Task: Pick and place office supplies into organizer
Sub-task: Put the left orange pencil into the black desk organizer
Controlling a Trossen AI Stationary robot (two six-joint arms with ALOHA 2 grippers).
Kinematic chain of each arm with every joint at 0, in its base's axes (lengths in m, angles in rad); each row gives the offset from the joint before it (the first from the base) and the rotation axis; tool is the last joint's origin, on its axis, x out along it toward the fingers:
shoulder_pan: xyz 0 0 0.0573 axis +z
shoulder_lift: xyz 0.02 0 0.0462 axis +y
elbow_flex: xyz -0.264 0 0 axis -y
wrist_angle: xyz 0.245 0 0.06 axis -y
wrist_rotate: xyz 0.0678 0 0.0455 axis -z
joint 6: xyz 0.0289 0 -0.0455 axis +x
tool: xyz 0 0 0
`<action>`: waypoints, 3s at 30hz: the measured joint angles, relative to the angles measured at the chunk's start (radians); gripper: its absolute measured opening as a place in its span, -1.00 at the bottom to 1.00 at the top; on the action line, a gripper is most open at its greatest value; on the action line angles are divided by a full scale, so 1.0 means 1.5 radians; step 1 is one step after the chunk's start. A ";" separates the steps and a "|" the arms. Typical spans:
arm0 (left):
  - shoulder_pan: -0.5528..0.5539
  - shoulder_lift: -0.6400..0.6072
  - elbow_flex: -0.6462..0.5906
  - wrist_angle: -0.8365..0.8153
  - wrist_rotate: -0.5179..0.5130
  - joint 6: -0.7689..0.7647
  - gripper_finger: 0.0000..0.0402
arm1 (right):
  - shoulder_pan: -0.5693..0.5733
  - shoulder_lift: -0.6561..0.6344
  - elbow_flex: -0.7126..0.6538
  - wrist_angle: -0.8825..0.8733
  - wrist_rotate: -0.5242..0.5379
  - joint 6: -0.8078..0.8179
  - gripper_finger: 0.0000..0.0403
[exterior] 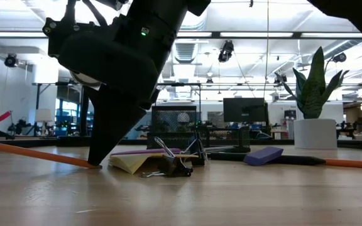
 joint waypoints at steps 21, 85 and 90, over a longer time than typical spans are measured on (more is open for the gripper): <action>0.103 -0.166 0.153 -0.421 -0.058 0.154 -0.98 | -0.041 -0.251 0.004 -0.121 0.453 0.069 -0.96; 0.698 0.365 0.758 -0.695 -0.180 1.049 -0.92 | 0.267 -0.332 -0.295 -0.268 0.299 0.897 -0.96; 0.698 0.349 0.757 -0.649 -0.189 1.048 -0.91 | 0.267 -0.332 -0.297 -0.267 0.302 0.887 -0.96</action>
